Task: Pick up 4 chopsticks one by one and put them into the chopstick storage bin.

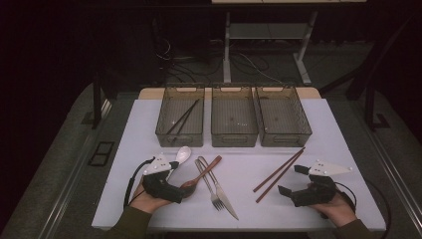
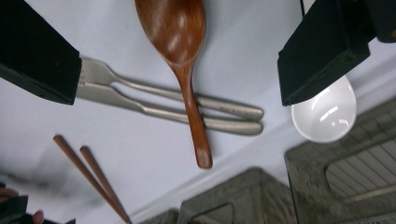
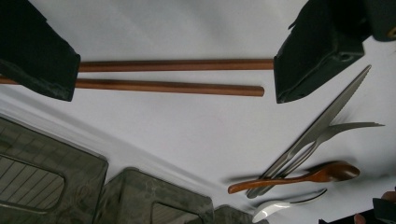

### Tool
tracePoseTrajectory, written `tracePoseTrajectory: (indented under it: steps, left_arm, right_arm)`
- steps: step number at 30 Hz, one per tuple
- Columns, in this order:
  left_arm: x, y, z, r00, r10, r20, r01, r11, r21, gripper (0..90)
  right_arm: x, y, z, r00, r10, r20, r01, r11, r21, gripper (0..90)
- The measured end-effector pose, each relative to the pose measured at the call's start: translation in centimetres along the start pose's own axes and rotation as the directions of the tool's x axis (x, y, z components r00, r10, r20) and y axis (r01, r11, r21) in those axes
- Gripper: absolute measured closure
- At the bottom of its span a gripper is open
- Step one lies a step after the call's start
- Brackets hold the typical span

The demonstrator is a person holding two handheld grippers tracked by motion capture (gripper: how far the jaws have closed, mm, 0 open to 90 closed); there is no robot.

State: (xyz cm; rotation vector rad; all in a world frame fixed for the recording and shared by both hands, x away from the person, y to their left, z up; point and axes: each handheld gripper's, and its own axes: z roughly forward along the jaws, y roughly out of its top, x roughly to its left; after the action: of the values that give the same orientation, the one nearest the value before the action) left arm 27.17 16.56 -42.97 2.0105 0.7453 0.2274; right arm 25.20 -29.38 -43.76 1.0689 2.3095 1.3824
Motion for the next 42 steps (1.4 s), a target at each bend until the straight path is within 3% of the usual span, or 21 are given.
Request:
tracePoseTrajectory:
  steps: [10,14,18,23,30,38,42]
  left_arm:
    - [-0.2,0.0,0.4,0.9998,0.017,0.013,-0.017,0.9997,0.019,0.0]
    - [-0.2,0.0,0.4,0.9997,0.018,0.018,-0.018,0.9996,0.02,0.0]
    - [-0.3,0.0,0.6,0.9995,0.022,0.021,-0.023,0.9994,0.027,0.0]
    - [-0.3,0.0,0.6,0.9993,0.028,0.025,-0.029,0.999,0.035,0.0]
    - [-0.3,0.1,0.6,0.9993,0.024,0.028,-0.025,0.9993,0.028,0.0]
    - [-0.4,0.0,0.7,0.9993,0.022,0.03,-0.023,0.9991,0.036,0.0]
    - [-0.4,0.0,0.8,0.9993,0.023,0.031,-0.024,0.9989,0.039,0.0]
  right_arm:
    - [-0.4,0.7,-0.2,0.9998,-0.022,0.0,0.022,0.997,0.08,0.9]
    - [-0.8,0.9,-0.1,0.9994,-0.034,0.008,0.033,0.994,0.105,5.9]
    - [-1.0,1.2,0.1,0.9993,-0.037,-0.007,0.038,0.992,0.116,17.0]
    - [-0.7,1.6,0.4,0.9968,-0.058,-0.056,0.065,0.988,0.137,41.4]
    - [0.4,1.6,1.4,0.9901,-0.075,-0.119,0.097,0.977,0.191,67.1]
    - [2.3,1.7,3.1,0.9712,-0.121,-0.205,0.172,0.953,0.248,88.3]
    - [2.7,1.7,3.5,0.9668,-0.123,-0.224,0.182,0.947,0.266,89.9]
